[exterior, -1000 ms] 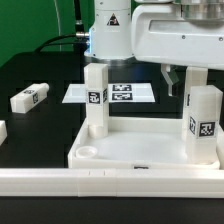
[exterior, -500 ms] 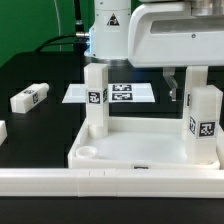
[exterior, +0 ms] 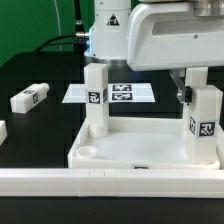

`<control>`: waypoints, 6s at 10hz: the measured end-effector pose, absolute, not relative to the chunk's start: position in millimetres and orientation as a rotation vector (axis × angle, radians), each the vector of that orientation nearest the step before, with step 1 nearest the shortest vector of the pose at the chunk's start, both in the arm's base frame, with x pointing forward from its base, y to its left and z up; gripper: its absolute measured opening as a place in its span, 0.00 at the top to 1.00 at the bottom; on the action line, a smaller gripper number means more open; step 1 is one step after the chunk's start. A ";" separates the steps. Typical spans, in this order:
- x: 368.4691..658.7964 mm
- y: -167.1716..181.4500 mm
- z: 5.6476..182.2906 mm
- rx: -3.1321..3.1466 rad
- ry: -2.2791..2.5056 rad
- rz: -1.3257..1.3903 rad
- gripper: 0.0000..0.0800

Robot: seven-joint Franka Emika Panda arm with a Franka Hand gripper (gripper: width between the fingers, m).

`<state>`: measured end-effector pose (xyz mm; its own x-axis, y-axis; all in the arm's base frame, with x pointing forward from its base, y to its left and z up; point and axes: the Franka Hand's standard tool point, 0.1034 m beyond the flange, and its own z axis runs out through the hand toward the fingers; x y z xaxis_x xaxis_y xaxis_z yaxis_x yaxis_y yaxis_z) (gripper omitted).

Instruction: Assemble desk

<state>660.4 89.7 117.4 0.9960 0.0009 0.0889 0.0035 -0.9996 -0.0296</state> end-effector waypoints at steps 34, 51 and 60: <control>588.1 -125.4 122.3 -3.081 0.647 -0.196 0.19; 452.0 -222.7 50.4 -3.134 0.598 -0.071 0.19; 415.8 -232.1 32.9 -2.869 0.625 0.578 0.19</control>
Offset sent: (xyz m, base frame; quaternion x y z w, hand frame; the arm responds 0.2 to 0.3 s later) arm 0.0000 0.0000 0.0000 0.0000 0.0000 0.0650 0.9979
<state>415.8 -232.1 32.9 0.8389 -0.3697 -0.3994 -0.4271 -0.9021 -0.0621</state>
